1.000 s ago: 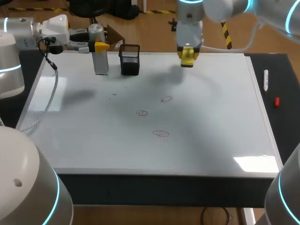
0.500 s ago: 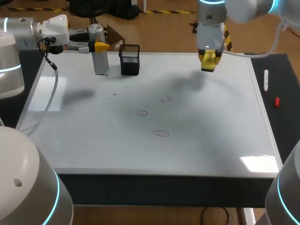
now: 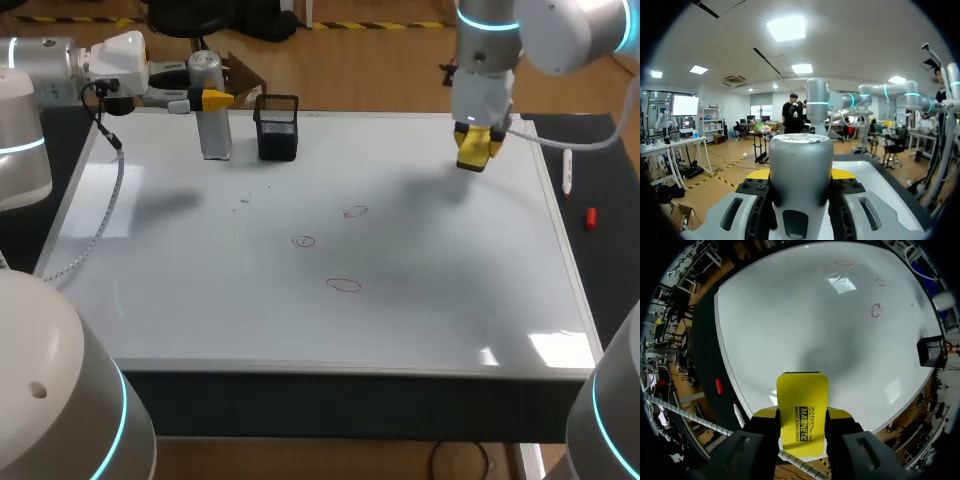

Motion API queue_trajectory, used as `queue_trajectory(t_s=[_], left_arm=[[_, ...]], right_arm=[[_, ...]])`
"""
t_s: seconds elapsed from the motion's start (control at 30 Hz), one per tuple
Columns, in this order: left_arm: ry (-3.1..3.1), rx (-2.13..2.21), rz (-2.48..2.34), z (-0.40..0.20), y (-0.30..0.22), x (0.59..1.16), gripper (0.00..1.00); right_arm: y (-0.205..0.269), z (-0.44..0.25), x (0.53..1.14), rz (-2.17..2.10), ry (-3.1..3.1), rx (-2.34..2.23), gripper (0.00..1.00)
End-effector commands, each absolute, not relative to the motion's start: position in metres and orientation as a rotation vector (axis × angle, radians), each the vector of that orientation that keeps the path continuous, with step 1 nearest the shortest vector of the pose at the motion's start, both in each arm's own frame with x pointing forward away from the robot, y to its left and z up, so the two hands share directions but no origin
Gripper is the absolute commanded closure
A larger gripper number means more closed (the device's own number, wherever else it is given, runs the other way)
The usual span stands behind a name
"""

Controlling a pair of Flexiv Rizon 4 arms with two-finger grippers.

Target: Pick up the inspection probe, press it on each red-marked spot on the whiteboard one by one, put down the probe, pick up the eraser, and wipe off all the red marks.

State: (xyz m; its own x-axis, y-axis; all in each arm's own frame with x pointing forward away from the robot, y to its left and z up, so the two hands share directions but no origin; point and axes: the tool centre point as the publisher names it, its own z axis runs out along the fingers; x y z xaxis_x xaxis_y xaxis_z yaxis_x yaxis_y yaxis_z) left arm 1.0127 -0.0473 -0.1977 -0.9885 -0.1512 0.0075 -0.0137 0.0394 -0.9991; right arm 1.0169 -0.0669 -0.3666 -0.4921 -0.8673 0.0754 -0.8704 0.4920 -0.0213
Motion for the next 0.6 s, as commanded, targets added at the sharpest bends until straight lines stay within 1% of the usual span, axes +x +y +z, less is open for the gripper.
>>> queue_trajectory(t_s=[0.03,0.33,0.6], left_arm=[[2.189,-0.175,-2.103,-0.197,-0.047,1.013,1.0],[2.189,-0.175,-2.103,-0.197,-0.047,1.013,1.0],[2.189,-0.175,-2.103,-0.197,-0.047,1.013,1.0]], right_arm=[[-0.077,-0.365,1.002,0.079,-2.699,1.549,1.0],[-0.078,-0.365,0.982,0.039,-2.749,1.533,1.0],[-0.078,-0.365,0.982,0.039,-2.749,1.533,1.0]])
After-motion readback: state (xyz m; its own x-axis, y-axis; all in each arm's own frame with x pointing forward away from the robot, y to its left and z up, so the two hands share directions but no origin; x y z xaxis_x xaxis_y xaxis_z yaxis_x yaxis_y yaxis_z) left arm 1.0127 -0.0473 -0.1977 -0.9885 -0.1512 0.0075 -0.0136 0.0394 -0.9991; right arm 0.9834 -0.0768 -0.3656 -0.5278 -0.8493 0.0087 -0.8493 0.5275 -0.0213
